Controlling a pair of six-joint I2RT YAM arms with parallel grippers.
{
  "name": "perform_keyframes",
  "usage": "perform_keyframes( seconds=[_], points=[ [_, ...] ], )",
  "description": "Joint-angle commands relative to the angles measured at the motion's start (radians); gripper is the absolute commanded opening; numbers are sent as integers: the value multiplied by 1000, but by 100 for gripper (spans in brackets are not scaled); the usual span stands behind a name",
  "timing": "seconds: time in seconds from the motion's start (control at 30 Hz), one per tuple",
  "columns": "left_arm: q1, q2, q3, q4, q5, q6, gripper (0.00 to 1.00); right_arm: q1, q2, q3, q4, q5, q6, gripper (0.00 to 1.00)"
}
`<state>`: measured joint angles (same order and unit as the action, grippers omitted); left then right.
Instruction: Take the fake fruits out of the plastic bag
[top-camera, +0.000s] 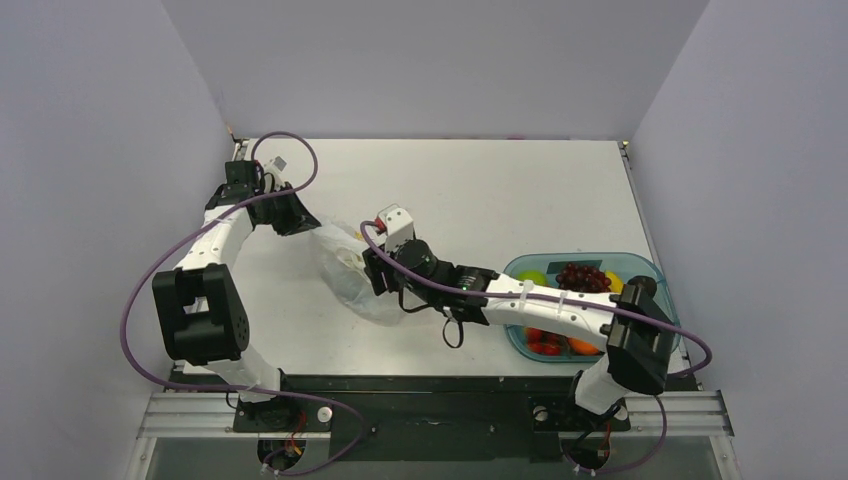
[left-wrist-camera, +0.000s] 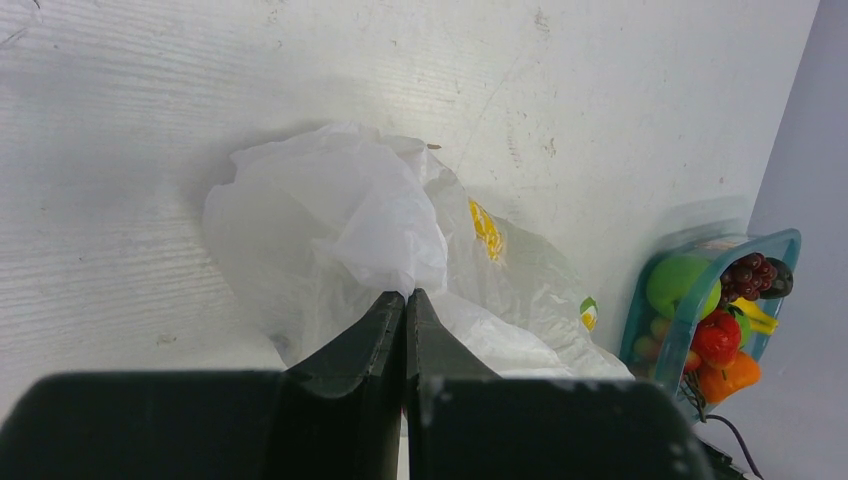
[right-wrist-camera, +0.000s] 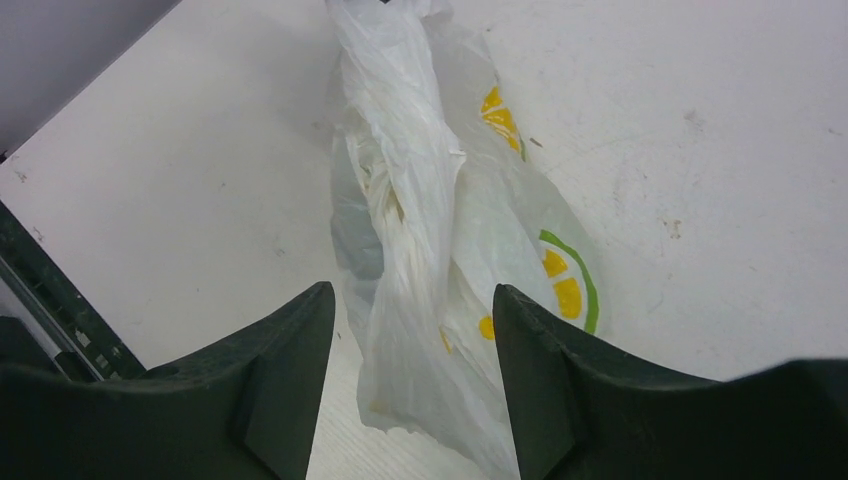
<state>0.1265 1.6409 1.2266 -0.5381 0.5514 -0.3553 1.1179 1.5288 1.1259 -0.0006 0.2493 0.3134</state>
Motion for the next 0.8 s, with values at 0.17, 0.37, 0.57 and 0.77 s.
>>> perform_keyframes(
  seconds=[0.17,0.37,0.57,0.77],
  points=[
    [4,-7,10,48,23,3,0,-7,114,58,-26,-78,20,44],
    [5,-4,12,46,16,3,0,-11,85,-23,-27,-22,21,24],
    [7,-2,15,36,-9,14,0,-35,-48,-198,20,89,37,0],
    [11,8,18,29,-34,29,0,-91,-216,-432,106,172,127,0]
  ],
)
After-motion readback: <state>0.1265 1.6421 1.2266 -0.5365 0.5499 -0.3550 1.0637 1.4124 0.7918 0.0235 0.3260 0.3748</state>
